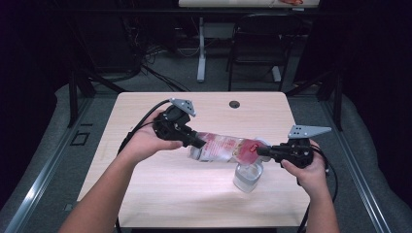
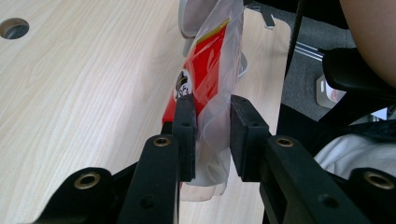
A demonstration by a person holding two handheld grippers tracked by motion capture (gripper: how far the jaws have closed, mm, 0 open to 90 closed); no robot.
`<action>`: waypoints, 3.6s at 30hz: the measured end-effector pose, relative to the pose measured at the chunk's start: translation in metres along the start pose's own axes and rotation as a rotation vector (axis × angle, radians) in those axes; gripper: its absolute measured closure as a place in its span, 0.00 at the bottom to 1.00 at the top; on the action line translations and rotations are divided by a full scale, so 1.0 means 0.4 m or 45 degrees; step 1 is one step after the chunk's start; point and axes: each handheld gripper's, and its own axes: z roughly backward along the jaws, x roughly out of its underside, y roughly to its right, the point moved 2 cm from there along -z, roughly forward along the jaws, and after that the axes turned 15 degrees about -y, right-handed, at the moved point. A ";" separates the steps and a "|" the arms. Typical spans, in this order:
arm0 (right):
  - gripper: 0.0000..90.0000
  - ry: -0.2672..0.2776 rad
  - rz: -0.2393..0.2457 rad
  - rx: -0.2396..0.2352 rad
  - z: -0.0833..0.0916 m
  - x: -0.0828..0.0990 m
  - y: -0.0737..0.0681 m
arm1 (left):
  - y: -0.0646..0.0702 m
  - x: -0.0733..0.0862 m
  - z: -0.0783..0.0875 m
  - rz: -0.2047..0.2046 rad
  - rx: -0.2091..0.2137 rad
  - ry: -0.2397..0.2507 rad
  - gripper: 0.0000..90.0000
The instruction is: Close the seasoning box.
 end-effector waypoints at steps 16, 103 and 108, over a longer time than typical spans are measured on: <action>0.98 0.002 -0.006 -0.008 -0.002 0.003 0.004 | -0.003 -0.005 -0.002 0.002 0.006 0.002 0.83; 0.99 -0.107 -0.018 -0.035 0.004 0.036 0.027 | 0.020 -0.090 0.016 -0.061 -0.033 0.025 0.91; 0.99 -0.113 -0.018 -0.029 0.005 0.037 0.028 | 0.018 -0.093 0.015 -0.059 -0.033 0.033 0.91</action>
